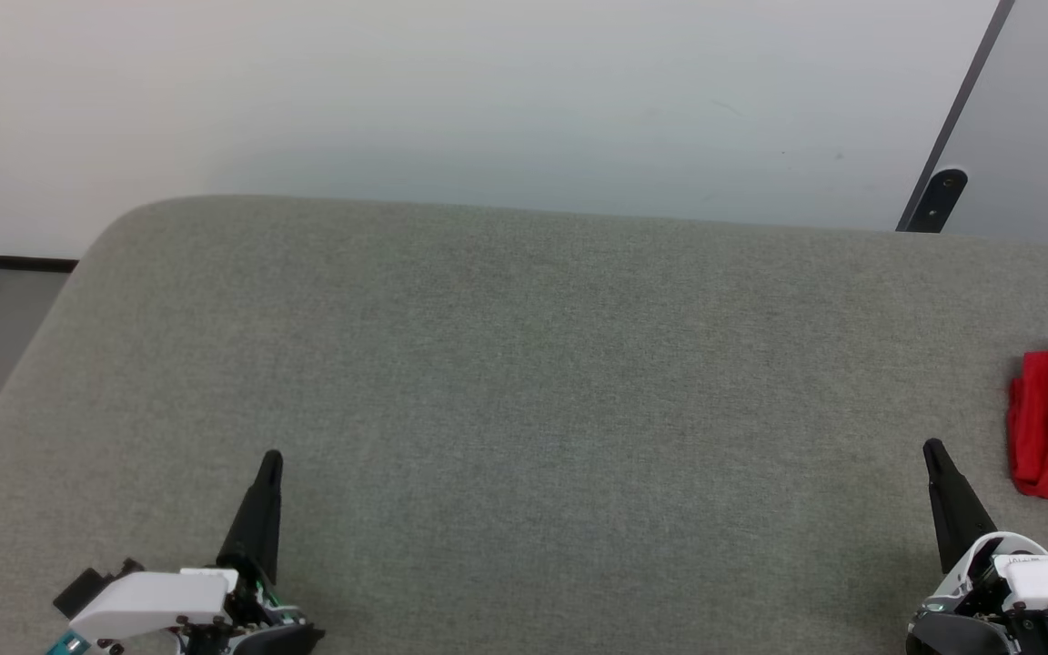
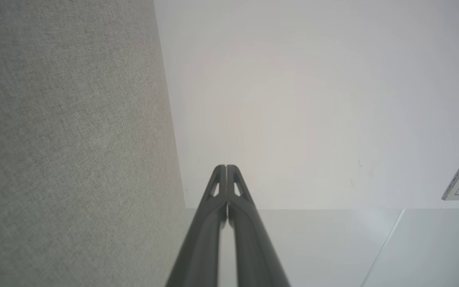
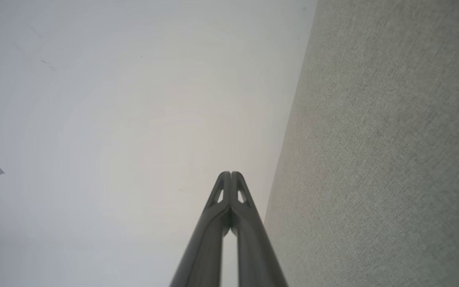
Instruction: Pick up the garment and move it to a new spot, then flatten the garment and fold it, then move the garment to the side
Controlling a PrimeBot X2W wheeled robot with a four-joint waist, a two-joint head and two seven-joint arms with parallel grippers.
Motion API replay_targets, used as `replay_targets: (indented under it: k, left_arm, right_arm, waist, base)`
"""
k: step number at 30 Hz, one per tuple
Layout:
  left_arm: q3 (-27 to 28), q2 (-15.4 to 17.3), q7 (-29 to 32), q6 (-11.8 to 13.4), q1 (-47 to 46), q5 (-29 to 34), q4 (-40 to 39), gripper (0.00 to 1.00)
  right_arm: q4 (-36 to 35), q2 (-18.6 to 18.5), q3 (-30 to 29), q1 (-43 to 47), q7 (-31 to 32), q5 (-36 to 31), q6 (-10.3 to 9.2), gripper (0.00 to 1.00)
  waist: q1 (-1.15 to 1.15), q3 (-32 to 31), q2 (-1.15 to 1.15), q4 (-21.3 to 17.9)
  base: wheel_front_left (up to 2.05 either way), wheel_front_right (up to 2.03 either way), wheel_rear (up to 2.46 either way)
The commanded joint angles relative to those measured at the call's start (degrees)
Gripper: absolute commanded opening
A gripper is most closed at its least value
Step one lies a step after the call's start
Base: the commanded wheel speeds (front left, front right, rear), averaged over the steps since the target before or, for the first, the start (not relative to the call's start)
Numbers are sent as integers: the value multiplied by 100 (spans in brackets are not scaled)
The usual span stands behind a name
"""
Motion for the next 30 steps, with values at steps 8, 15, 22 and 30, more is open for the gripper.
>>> replay_targets:
  k: [8, 15, 22, 30]
  left_arm:
    - [14, -7, 17, -16, -62, -11, 8, 0]
    - [13, -7, 17, -17, -62, -11, 8, 0]
    - [14, -6, 17, -16, -62, -11, 8, 0]
    - [14, -6, 17, -16, -62, -11, 8, 0]
  right_arm:
    - [1, 20, 22, -23, 15, 19, -6, 0]
    - [1, 20, 22, -23, 15, 17, -5, 0]
    - [1, 20, 22, -23, 14, 17, -5, 0]
    - [1, 20, 22, -23, 14, 17, -6, 0]
  waist:
    - [0, 0, 0, 0]
    - [0, 0, 0, 0]
    - [0, 0, 0, 0]
    - [0, 0, 0, 0]
  base:
    - [0, 0, 0]
    - [0, 0, 0]
    - [0, 0, 0]
    - [0, 0, 0]
